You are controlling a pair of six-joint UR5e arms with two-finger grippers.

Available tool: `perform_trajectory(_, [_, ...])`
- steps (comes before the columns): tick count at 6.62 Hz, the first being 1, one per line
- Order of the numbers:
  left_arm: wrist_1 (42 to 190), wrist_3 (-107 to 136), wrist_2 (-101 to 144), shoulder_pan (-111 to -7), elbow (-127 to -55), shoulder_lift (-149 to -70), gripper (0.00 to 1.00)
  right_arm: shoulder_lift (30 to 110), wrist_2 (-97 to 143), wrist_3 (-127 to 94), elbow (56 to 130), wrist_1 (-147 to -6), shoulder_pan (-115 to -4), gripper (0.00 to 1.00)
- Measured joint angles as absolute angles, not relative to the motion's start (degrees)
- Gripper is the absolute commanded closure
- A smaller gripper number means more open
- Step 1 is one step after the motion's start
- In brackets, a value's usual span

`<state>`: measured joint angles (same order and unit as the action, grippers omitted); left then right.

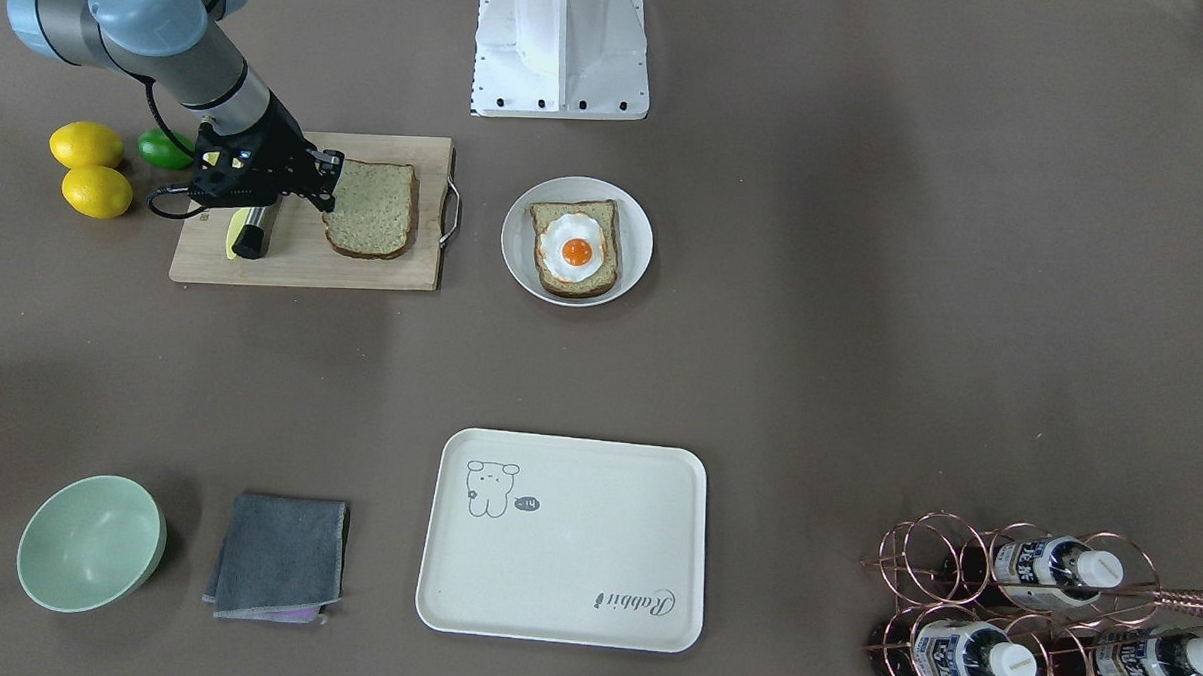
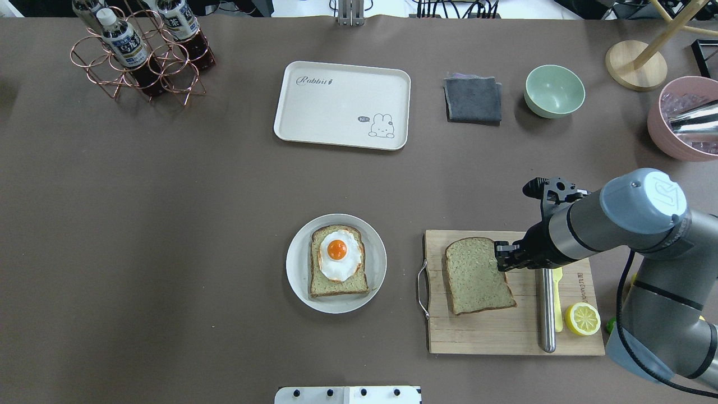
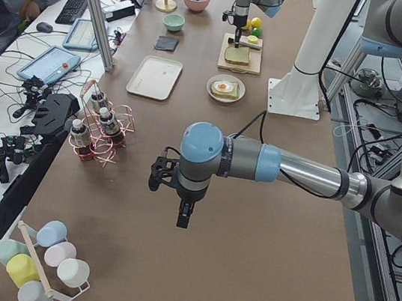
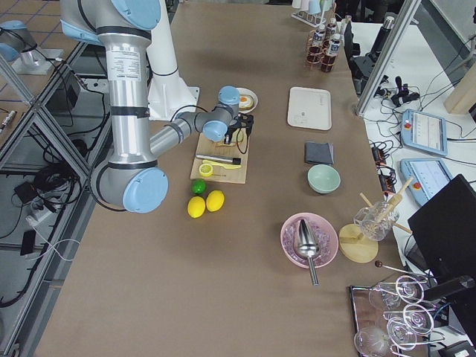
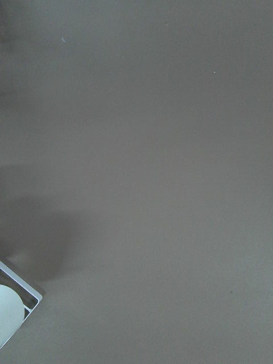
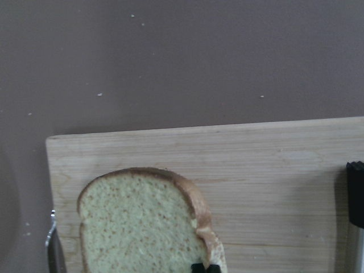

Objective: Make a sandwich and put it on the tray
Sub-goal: 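Grasp the bread slice edge with the right gripper and lift it, then carry the bread slice over the egg toast and lower it on top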

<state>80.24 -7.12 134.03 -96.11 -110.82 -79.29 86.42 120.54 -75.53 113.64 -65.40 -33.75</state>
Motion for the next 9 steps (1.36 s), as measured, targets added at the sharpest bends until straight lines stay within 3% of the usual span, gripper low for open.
perform_trajectory(4, [80.2, -7.0, 134.0, -96.1, -110.8, -79.4, 0.03, 79.9, 127.2, -76.0, 114.3, -65.4, -38.5, 1.00])
perform_trajectory(9, [80.2, -7.1, 134.0, -96.1, -111.0, -79.2, 0.03, 64.5, 125.3, -82.9, 107.6, -65.4, -31.4, 1.00])
